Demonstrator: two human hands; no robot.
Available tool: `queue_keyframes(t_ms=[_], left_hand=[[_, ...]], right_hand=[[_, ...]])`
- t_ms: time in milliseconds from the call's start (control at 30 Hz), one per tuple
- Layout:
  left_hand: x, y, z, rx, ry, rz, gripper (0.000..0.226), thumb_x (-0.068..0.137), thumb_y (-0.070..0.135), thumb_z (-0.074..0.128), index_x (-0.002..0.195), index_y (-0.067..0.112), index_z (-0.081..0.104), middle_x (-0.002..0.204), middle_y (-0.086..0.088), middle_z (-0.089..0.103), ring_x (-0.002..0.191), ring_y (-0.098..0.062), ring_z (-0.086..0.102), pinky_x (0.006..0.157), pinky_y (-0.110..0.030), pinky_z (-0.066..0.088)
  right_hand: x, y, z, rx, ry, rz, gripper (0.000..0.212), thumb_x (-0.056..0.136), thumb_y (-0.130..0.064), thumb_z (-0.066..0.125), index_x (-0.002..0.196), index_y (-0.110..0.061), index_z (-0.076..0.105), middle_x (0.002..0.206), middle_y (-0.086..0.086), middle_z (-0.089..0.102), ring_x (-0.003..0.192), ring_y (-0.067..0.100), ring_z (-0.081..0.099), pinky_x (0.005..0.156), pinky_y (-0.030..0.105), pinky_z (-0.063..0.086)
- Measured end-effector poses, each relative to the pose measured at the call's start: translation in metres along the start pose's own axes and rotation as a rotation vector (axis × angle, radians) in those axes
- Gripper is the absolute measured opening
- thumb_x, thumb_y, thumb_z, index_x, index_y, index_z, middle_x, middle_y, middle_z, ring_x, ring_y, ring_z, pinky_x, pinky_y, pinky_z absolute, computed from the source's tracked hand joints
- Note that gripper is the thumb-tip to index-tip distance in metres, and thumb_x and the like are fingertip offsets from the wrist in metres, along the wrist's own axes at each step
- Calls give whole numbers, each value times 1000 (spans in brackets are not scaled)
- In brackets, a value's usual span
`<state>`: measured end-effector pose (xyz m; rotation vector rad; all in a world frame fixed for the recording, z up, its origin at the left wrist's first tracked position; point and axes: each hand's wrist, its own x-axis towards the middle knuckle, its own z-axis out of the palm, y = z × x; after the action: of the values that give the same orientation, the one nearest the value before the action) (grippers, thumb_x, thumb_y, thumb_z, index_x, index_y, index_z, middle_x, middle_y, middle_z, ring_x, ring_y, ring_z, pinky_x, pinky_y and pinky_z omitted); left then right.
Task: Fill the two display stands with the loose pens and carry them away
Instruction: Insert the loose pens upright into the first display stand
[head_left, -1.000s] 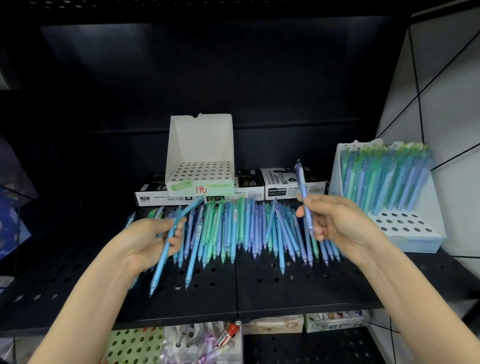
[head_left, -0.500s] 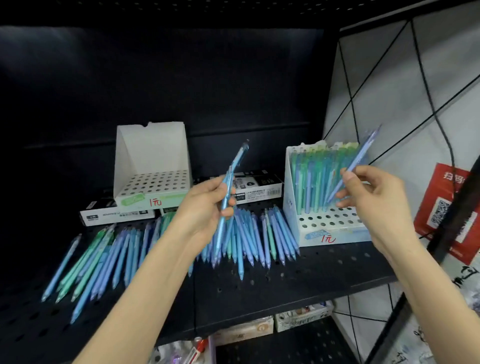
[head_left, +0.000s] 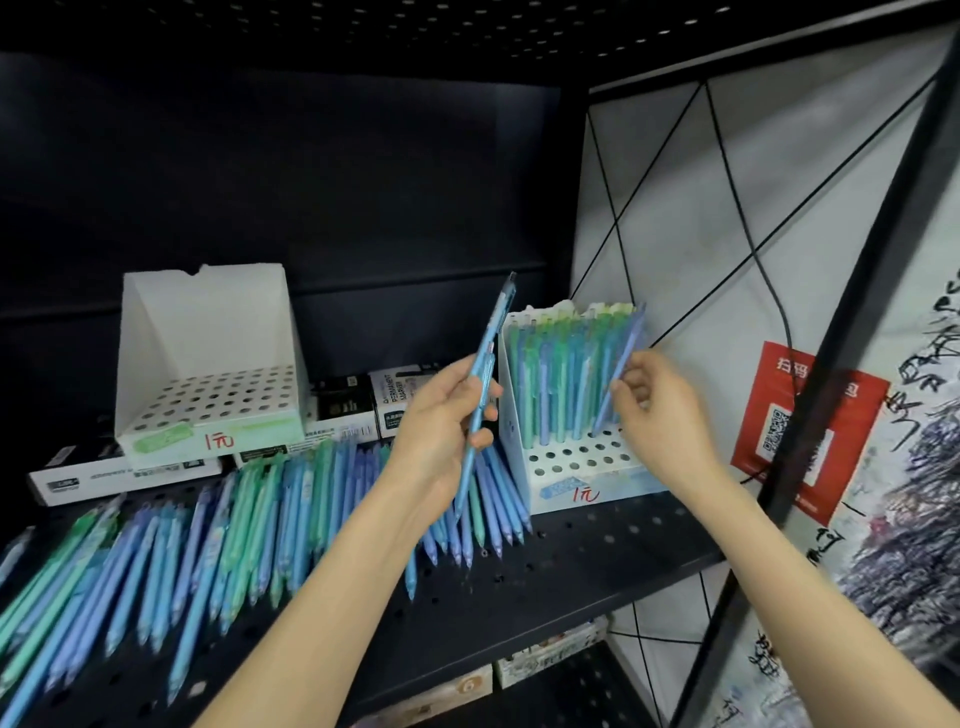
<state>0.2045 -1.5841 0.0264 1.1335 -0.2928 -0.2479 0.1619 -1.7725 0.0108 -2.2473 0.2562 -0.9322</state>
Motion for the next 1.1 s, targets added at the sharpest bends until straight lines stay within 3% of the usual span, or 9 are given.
queue_keyframes(t_ms=[100, 333, 467, 533, 633, 767, 933, 1000, 1100], left_hand=[[0, -4, -3, -29, 4, -12, 26, 96, 2, 42, 114, 12, 58, 73, -1, 58, 60, -9, 47, 40, -16, 34], [-2, -7, -5, -14, -51, 30, 25, 95, 3, 44, 106, 17, 62, 78, -3, 61, 63, -10, 48, 43, -17, 37], [-6, -8, -2, 33, -108, 55, 23, 94, 5, 46, 108, 16, 61, 83, -5, 62, 65, -9, 50, 44, -16, 38], [-8, -8, 0, 69, -141, 84, 22, 94, 6, 46, 108, 15, 60, 80, -2, 63, 64, -7, 51, 45, -16, 39], [-10, -9, 4, 148, -186, 130, 17, 94, 9, 47, 106, 12, 59, 82, -1, 63, 66, -7, 51, 47, -17, 39], [-12, -11, 3, 198, -230, 181, 10, 94, 12, 47, 101, 9, 54, 84, -8, 59, 67, -11, 48, 49, -20, 39], [-13, -13, 2, 259, -278, 211, 13, 95, 18, 46, 101, 9, 52, 72, -1, 59, 65, -16, 46, 53, -21, 40], [-13, -16, 3, 281, -253, 212, 13, 96, 15, 45, 101, 9, 54, 74, 1, 63, 69, -13, 55, 58, -21, 46], [-11, -17, 0, 285, -120, 194, 16, 97, 15, 44, 99, 13, 59, 82, 2, 65, 79, -12, 60, 64, -21, 49]], right_hand=[[0, 2, 7, -46, -58, -11, 17, 92, -11, 52, 109, -8, 55, 76, -7, 53, 73, 15, 53, 70, 30, 45], [-2, 6, 13, -145, -132, 20, 16, 91, -12, 53, 105, -7, 59, 77, -6, 57, 68, 11, 53, 68, 25, 43], [-9, -7, 8, -165, 79, -27, 22, 90, -21, 57, 110, -11, 60, 85, -3, 64, 67, 12, 53, 65, 26, 43], [-19, -27, 3, -43, 173, -84, 23, 89, -31, 58, 106, -16, 64, 80, -10, 62, 64, 8, 53, 62, 24, 43], [-29, -57, 4, 148, 47, -123, 20, 83, -40, 60, 96, -26, 67, 80, -14, 62, 70, 6, 54, 62, 16, 44], [-30, -63, 14, 176, -25, -116, 10, 82, -36, 63, 83, -27, 69, 76, -12, 61, 66, 6, 50, 60, 18, 41], [-29, -61, 12, 266, -114, -52, 14, 82, -33, 63, 72, -25, 67, 70, -8, 61, 59, 4, 47, 60, 21, 42], [-28, -62, 6, 376, -84, 2, 12, 85, -27, 63, 76, -22, 68, 69, -6, 64, 61, 3, 50, 60, 18, 44], [-19, -57, -16, 591, 99, 97, 9, 91, -18, 56, 85, -18, 64, 74, -5, 64, 62, 2, 57, 54, 15, 48]])
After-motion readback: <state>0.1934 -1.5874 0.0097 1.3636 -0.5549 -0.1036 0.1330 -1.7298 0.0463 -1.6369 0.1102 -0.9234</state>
